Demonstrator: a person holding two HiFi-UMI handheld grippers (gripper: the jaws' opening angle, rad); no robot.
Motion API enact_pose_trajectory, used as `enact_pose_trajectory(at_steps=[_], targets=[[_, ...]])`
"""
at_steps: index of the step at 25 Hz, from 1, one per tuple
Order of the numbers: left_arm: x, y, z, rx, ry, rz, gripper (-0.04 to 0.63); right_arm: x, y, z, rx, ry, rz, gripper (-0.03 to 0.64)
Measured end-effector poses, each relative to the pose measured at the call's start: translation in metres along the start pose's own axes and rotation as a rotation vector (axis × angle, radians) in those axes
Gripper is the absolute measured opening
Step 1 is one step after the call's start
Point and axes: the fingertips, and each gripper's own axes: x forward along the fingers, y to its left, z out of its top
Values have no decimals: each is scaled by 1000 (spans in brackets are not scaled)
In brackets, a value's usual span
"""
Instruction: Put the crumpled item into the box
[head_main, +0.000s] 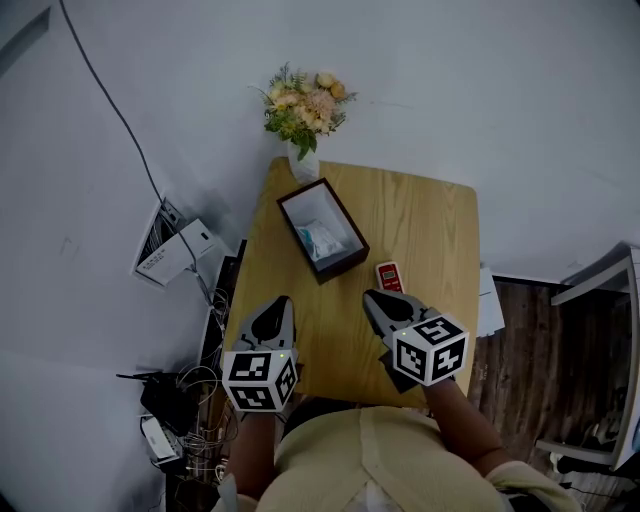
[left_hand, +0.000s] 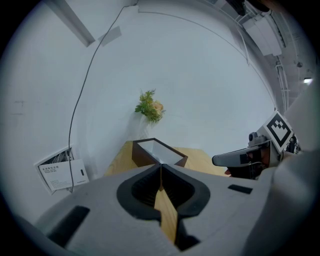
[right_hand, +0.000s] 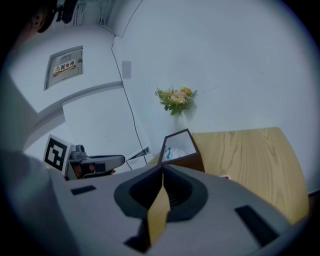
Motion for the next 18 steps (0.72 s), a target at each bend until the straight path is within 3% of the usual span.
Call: enact_pose_trajectory(at_steps=[18], targets=[[-14, -4, -16, -22, 10, 20, 31, -1, 7, -10, -44, 23, 8, 29]])
